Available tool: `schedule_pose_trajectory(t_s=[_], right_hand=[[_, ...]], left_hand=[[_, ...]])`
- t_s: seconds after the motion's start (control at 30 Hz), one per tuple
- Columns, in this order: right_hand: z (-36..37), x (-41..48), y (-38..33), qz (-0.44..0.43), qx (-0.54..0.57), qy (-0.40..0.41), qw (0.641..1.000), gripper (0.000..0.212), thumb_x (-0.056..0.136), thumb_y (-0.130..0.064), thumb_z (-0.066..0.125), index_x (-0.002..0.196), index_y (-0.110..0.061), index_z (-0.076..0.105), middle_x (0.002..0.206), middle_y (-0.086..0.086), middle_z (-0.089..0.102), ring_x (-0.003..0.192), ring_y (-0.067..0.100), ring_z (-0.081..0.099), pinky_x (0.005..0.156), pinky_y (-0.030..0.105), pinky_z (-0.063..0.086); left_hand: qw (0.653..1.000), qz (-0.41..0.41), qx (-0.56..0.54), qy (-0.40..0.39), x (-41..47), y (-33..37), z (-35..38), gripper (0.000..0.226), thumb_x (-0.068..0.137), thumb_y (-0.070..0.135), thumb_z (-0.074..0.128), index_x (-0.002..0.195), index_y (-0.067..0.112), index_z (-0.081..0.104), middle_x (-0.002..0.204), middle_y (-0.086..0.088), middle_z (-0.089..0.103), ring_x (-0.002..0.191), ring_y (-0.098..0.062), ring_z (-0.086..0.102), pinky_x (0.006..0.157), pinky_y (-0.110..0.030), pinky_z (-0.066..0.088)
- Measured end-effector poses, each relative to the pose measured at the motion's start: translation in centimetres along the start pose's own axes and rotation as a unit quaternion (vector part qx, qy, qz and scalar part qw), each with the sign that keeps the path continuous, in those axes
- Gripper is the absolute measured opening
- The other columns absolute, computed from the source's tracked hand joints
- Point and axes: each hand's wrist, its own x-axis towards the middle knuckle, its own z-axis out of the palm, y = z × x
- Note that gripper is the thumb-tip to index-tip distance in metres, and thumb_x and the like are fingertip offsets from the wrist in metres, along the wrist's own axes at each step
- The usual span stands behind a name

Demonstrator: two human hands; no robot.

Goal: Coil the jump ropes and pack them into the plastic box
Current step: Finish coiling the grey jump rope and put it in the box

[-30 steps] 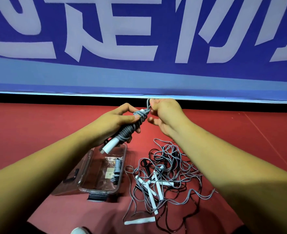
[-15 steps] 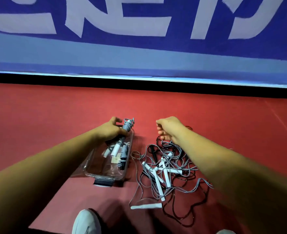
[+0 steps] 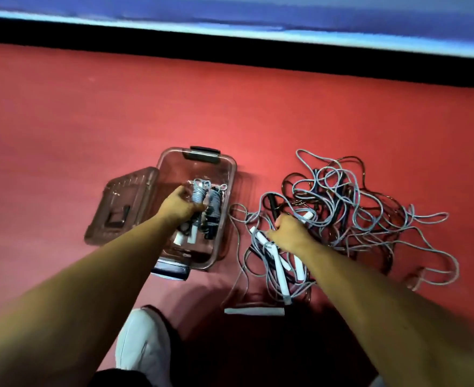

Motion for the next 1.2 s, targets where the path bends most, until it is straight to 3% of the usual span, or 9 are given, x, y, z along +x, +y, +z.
schedule_pose_trajectory(t_s=[0.13, 0.23, 0.4, 0.5, 0.6, 0.83, 1.03, 1.13, 1.2], right_hand=[[3.2, 1.2, 1.5, -0.024, -0.103, -0.02, 0.994, 0.024, 0.083, -0.016, 0.064, 0.104, -0.008, 0.061, 0.107, 0.016, 0.061, 0.096, 0.032, 0.061, 0.074, 0.031, 0.048], [3.7, 1.7, 2.0, -0.023, -0.155, -0.006, 0.988, 0.024, 0.085, -0.003, 0.055, 0.107, -0.007, 0.065, 0.11, 0.016, 0.062, 0.1, 0.034, 0.063, 0.082, 0.035, 0.053], [0.9, 1.2, 1.8, -0.015, -0.116, 0.015, 0.993, 0.006, 0.084, -0.012, 0.064, 0.086, -0.008, 0.069, 0.088, 0.013, 0.07, 0.087, 0.031, 0.067, 0.072, 0.031, 0.052], [-2.0, -0.1, 1.3, -0.035, -0.084, 0.026, 0.996, 0.01, 0.082, -0.021, 0.07, 0.076, -0.013, 0.07, 0.074, 0.01, 0.07, 0.076, 0.029, 0.069, 0.072, 0.033, 0.057], [-5.1, -2.3, 0.3, -0.083, -0.034, 0.029, 0.996, 0.012, 0.081, -0.018, 0.071, 0.069, -0.018, 0.07, 0.054, 0.0, 0.061, 0.061, 0.027, 0.069, 0.065, 0.036, 0.059], [-14.0, -11.2, -4.0, -0.161, 0.09, 0.031, 0.982, 0.009, 0.088, -0.011, 0.067, 0.079, -0.012, 0.07, 0.059, 0.01, 0.064, 0.046, 0.022, 0.065, 0.046, 0.033, 0.054], [-21.4, -20.2, -8.4, -0.208, 0.218, 0.052, 0.952, 0.005, 0.093, -0.003, 0.06, 0.092, 0.0, 0.064, 0.066, 0.016, 0.06, 0.034, 0.013, 0.056, 0.033, 0.023, 0.045], [-24.0, -23.7, -9.2, -0.215, 0.284, 0.063, 0.932, 0.005, 0.094, -0.003, 0.057, 0.096, 0.0, 0.061, 0.069, 0.015, 0.058, 0.036, 0.012, 0.056, 0.033, 0.02, 0.042], [-25.0, -25.4, -9.3, -0.22, 0.28, 0.09, 0.93, 0.004, 0.094, -0.003, 0.058, 0.093, -0.001, 0.062, 0.07, 0.015, 0.058, 0.04, 0.012, 0.056, 0.035, 0.02, 0.042]], left_hand=[[0.999, 0.008, 0.035, 0.007, 2.8, -2.2, 1.5, 0.034, 0.073, 0.017, 0.085, 0.099, 0.02, 0.063, 0.098, -0.012, 0.073, 0.084, -0.026, 0.071, 0.085, -0.044, 0.058], [0.995, 0.004, 0.102, 0.001, 3.2, -2.4, 2.2, 0.054, 0.077, 0.025, 0.08, 0.125, 0.009, 0.061, 0.113, -0.015, 0.07, 0.102, -0.03, 0.068, 0.091, -0.037, 0.053], [0.987, 0.012, 0.155, 0.025, 2.2, -0.2, 1.2, 0.049, 0.07, 0.042, 0.057, 0.105, 0.01, 0.069, 0.102, -0.015, 0.072, 0.095, -0.032, 0.068, 0.088, -0.039, 0.054], [0.984, 0.021, 0.157, 0.076, 1.8, 1.5, -0.3, 0.031, 0.081, 0.031, 0.055, 0.095, 0.007, 0.069, 0.096, -0.016, 0.073, 0.091, -0.033, 0.069, 0.081, -0.036, 0.055], [0.99, 0.087, 0.109, 0.012, -0.9, 5.1, -1.1, 0.017, 0.083, 0.017, 0.055, 0.076, 0.007, 0.066, 0.08, -0.017, 0.072, 0.072, -0.026, 0.071, 0.073, -0.041, 0.06], [0.927, 0.197, 0.206, -0.243, -11.9, 14.6, -1.3, 0.01, 0.092, 0.004, 0.064, 0.088, 0.013, 0.063, 0.078, -0.006, 0.064, 0.062, -0.01, 0.059, 0.055, -0.019, 0.044], [0.875, 0.293, 0.259, -0.285, -21.0, 20.5, -2.8, 0.041, 0.076, 0.047, 0.076, 0.103, 0.018, 0.067, 0.089, 0.004, 0.068, 0.078, -0.008, 0.055, 0.075, -0.027, 0.045], [0.877, 0.321, 0.218, -0.283, -23.7, 21.3, -3.6, 0.006, 0.095, 0.016, 0.063, 0.096, 0.022, 0.063, 0.086, 0.002, 0.069, 0.077, -0.009, 0.063, 0.071, -0.024, 0.048], [0.885, 0.337, 0.176, -0.268, -25.5, 21.7, -4.3, 0.016, 0.099, 0.008, 0.055, 0.092, 0.021, 0.06, 0.085, 0.0, 0.07, 0.08, -0.014, 0.065, 0.072, -0.026, 0.049]])
